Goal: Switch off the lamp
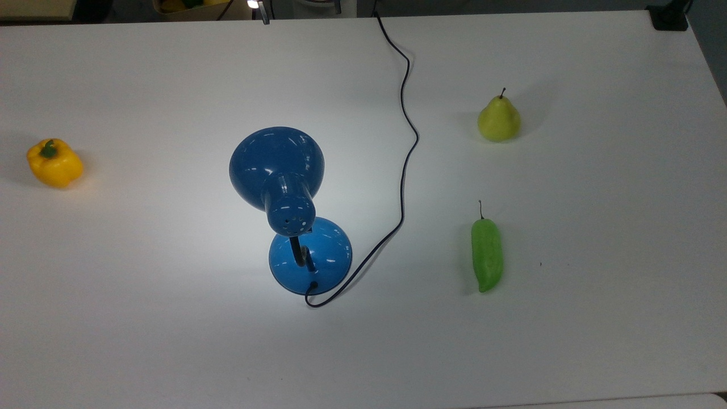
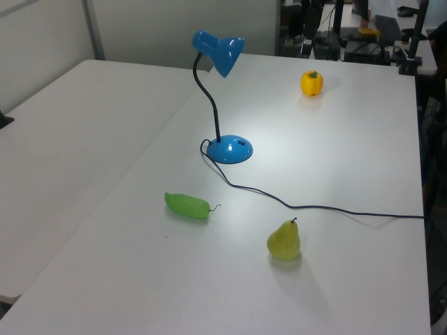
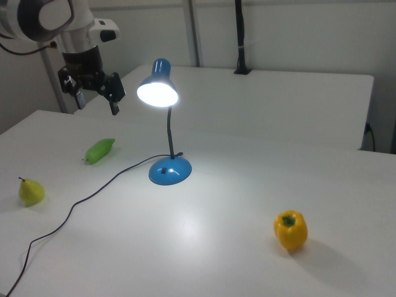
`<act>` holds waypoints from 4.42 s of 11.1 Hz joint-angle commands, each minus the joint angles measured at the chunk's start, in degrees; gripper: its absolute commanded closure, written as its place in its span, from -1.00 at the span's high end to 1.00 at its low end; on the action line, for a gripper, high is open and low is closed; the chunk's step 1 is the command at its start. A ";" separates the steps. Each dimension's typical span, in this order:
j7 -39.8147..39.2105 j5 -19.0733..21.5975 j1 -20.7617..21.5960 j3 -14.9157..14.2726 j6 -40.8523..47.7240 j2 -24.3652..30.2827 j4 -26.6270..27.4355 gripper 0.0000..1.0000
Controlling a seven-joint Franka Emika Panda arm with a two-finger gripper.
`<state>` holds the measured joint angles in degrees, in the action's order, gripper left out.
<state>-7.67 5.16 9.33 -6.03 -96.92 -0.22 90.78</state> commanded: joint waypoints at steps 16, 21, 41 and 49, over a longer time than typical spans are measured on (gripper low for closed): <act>-1.65 -0.06 0.60 -0.30 -0.47 0.57 1.24 -0.38; -1.65 0.02 0.60 -0.30 -0.64 0.57 1.68 -0.73; -2.79 0.64 0.60 3.92 -11.17 0.05 14.68 -1.00; -2.26 -1.21 -0.54 3.74 -26.98 -6.88 16.71 -1.00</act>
<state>-9.34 4.71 8.98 -2.06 -118.40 -5.51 105.89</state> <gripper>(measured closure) 0.991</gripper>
